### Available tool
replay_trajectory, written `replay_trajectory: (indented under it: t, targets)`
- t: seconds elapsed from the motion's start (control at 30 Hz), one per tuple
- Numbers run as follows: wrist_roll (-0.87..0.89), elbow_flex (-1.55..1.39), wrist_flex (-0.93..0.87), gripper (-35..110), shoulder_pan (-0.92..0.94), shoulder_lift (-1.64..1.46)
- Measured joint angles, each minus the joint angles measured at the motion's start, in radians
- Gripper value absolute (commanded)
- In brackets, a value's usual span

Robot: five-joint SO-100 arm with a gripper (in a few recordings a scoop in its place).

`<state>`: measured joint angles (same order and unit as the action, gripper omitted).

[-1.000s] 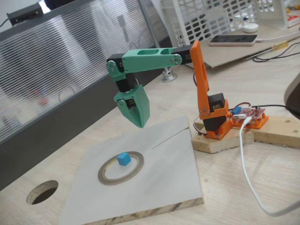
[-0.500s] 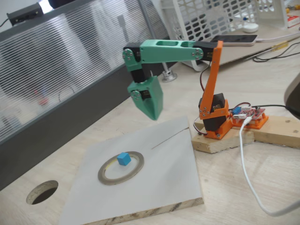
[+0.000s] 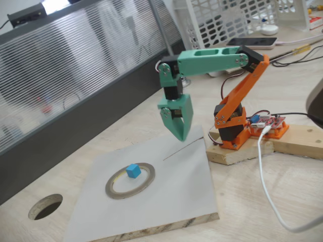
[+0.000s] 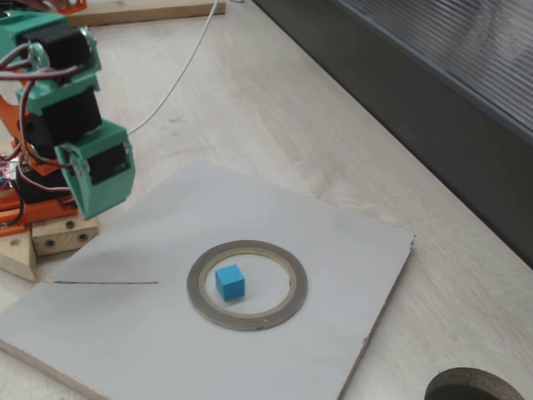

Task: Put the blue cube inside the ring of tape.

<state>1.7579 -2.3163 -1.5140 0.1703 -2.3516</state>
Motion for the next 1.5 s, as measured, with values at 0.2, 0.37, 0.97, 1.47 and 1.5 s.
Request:
replay_trajectory:
  t: [0.2, 0.37, 0.97, 1.47, 1.5]
  targets:
    - [0.0, -0.107, 0.006, -1, -0.005, -0.003]
    - [0.0, -0.143, 0.011, -1, 0.0, -0.003]
    - [0.0, -0.213, 0.006, -1, 0.002, -0.003]
    - [0.0, -0.247, 0.009, -1, 0.002, -0.003]
    - [0.0, -0.247, 0.009, -1, 0.002, -0.003]
